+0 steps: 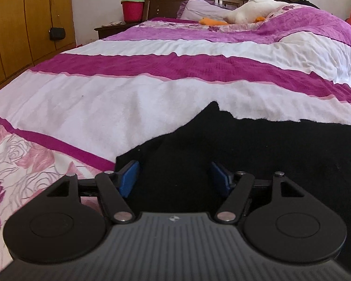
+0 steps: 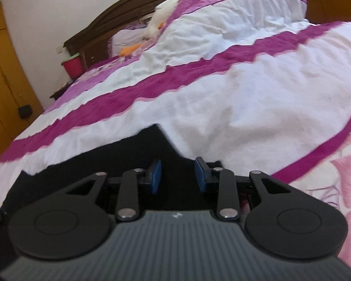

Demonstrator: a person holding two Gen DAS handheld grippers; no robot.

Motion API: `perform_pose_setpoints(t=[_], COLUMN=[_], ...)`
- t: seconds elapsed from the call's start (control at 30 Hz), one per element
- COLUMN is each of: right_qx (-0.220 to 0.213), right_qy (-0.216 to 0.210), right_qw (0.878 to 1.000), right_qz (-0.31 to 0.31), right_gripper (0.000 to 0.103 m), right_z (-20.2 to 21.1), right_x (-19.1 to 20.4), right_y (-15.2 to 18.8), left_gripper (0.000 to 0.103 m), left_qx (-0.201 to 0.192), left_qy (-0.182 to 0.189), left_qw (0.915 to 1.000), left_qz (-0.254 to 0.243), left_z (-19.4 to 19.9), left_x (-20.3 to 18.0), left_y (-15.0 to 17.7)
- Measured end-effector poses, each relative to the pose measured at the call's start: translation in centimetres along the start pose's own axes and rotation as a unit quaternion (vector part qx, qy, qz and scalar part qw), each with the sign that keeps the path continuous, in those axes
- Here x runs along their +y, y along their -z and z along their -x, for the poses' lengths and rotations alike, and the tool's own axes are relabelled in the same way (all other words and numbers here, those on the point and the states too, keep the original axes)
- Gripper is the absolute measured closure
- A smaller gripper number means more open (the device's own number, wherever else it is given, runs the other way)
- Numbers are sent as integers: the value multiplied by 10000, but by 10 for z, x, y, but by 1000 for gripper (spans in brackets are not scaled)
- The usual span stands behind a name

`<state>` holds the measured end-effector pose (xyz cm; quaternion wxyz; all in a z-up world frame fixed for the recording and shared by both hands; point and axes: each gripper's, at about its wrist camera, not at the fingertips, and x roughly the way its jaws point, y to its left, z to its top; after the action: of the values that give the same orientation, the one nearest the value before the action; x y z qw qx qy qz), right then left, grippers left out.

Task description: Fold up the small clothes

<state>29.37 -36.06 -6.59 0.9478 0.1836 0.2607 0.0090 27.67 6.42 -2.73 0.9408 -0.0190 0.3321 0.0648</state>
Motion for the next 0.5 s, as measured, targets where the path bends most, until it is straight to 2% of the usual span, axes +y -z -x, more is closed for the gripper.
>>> perform_pose_setpoints(t=[0.1,0.23,0.33,0.4,0.43,0.5], right_qx=[-59,-135,-182,-196,-195,-169], right_qy=[-64,2,-3,-22,-40,-49], right_qw=[9996,9997,9995,9992,9989,9982], right_qz=[-261,-225,-240,-358,-425,-577], right_gripper=[68,65,64,58,50,49], right_z=[18,49,75,90,96,106], right_x=[-6,-8,-14,-22,-26,-32], right_y=[-4,-4,2,7,9,16], left_gripper=[30,30,30,30,30,30], left_qx=[22,61,76,109,129,179], left_qy=[80,176,49,-111,-172,-193], left_qw=[9999,9998,9999,9997,9996,9996], left_qz=[-84,-69,-112,-197,-198,-74], left_z=[16,42,62,73,77,87], left_x=[6,20,31,40,45,55], left_y=[-2,-1,3,8,10,15])
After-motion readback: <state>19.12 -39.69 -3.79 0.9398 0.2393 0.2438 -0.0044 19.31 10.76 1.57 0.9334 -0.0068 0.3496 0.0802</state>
